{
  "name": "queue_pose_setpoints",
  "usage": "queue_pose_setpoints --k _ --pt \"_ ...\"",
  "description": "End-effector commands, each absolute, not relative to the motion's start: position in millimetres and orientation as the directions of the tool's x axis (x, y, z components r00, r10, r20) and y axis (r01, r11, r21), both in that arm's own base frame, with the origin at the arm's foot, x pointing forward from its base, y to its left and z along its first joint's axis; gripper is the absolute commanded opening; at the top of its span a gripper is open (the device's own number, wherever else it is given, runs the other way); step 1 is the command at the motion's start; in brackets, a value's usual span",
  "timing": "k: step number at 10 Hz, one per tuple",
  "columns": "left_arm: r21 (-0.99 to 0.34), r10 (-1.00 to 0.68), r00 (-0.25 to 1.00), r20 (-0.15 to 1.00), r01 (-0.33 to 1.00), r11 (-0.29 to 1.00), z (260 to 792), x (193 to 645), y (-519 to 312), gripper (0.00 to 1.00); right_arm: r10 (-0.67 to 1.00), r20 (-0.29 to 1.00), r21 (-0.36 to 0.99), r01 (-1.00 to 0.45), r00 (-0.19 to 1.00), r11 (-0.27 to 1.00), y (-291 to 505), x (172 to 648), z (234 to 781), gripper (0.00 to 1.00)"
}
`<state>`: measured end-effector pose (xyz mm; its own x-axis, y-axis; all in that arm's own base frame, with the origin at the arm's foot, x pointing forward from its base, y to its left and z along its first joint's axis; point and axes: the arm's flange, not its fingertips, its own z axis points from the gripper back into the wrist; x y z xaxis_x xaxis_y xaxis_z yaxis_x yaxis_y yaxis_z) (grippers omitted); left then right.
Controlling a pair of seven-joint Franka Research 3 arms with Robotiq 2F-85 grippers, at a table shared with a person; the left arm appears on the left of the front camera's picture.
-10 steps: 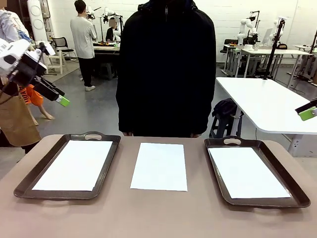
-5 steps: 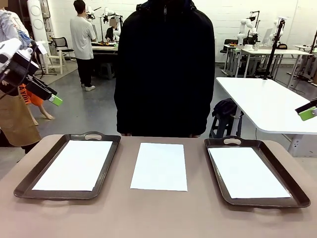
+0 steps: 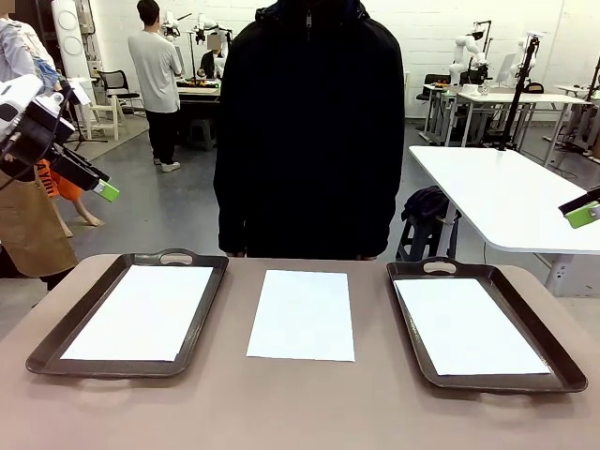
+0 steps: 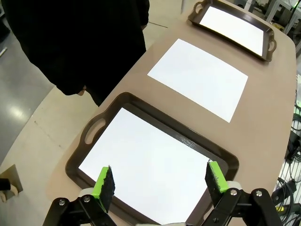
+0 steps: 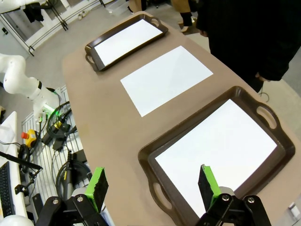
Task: Sort the A4 documents.
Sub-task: Receive the A4 Paper.
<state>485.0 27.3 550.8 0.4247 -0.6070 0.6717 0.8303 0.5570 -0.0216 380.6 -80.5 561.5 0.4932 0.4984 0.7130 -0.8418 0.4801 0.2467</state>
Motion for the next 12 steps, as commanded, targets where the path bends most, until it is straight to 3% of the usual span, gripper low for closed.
queue_pose_setpoints --k 1,12 --pt "-0.009 -0.616 0.413 0.671 0.835 0.551 551.1 483.7 26.6 1.00 0.498 0.713 0.246 -0.842 0.493 0.481 -80.2 380.6 560.8 1.00" --pt "-0.009 -0.616 0.413 0.671 0.835 0.551 551.1 483.7 26.6 1.00 0.498 0.713 0.246 -0.842 0.493 0.481 -80.2 380.6 560.8 1.00"
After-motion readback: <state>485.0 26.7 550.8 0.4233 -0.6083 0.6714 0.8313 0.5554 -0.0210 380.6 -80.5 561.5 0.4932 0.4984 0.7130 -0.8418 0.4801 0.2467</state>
